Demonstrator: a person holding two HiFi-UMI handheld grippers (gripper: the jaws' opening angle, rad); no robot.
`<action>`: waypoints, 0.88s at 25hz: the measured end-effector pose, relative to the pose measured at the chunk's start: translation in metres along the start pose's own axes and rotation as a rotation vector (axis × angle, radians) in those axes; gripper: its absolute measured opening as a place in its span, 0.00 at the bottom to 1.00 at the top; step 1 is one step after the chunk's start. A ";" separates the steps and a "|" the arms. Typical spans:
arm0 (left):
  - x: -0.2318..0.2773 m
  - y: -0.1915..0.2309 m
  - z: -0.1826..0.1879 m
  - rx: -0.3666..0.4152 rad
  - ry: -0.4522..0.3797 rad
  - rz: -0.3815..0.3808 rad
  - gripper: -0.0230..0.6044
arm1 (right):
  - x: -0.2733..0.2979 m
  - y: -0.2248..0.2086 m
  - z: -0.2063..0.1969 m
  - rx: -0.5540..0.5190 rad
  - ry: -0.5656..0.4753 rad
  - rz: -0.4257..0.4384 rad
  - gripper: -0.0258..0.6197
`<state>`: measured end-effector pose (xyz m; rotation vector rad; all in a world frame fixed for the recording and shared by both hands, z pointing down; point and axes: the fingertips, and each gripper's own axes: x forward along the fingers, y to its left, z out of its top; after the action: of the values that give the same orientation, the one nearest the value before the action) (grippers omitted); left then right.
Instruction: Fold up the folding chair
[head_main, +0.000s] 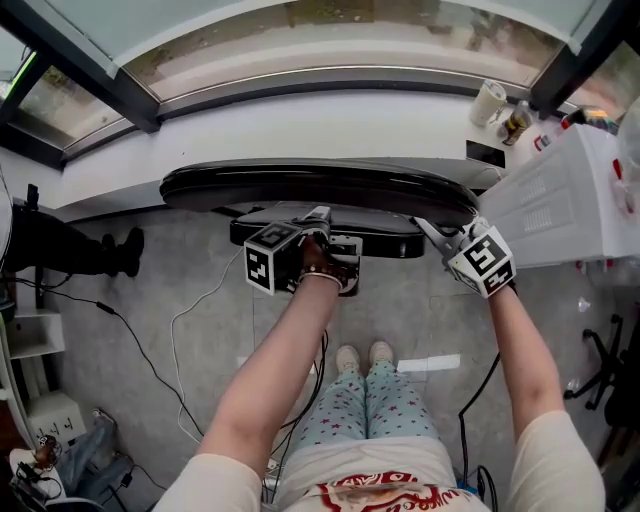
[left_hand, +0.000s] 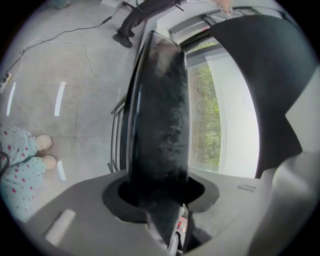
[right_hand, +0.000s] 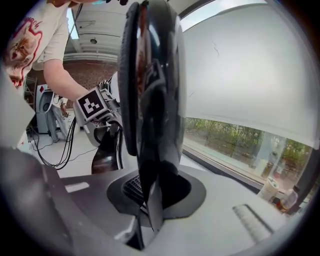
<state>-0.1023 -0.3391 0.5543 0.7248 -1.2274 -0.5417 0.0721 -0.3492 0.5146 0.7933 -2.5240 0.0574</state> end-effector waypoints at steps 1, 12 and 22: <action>0.000 0.002 0.001 -0.003 -0.018 0.004 0.29 | 0.000 0.002 0.000 0.000 0.005 0.013 0.13; 0.000 0.013 -0.001 0.056 -0.045 0.060 0.27 | -0.038 0.030 0.027 0.003 -0.017 0.179 0.49; 0.001 0.011 -0.002 0.071 -0.049 0.045 0.28 | -0.123 0.033 0.215 -0.031 -0.264 0.228 0.60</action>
<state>-0.1002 -0.3326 0.5630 0.7457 -1.3109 -0.4828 0.0463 -0.2957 0.2721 0.5264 -2.8491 -0.0120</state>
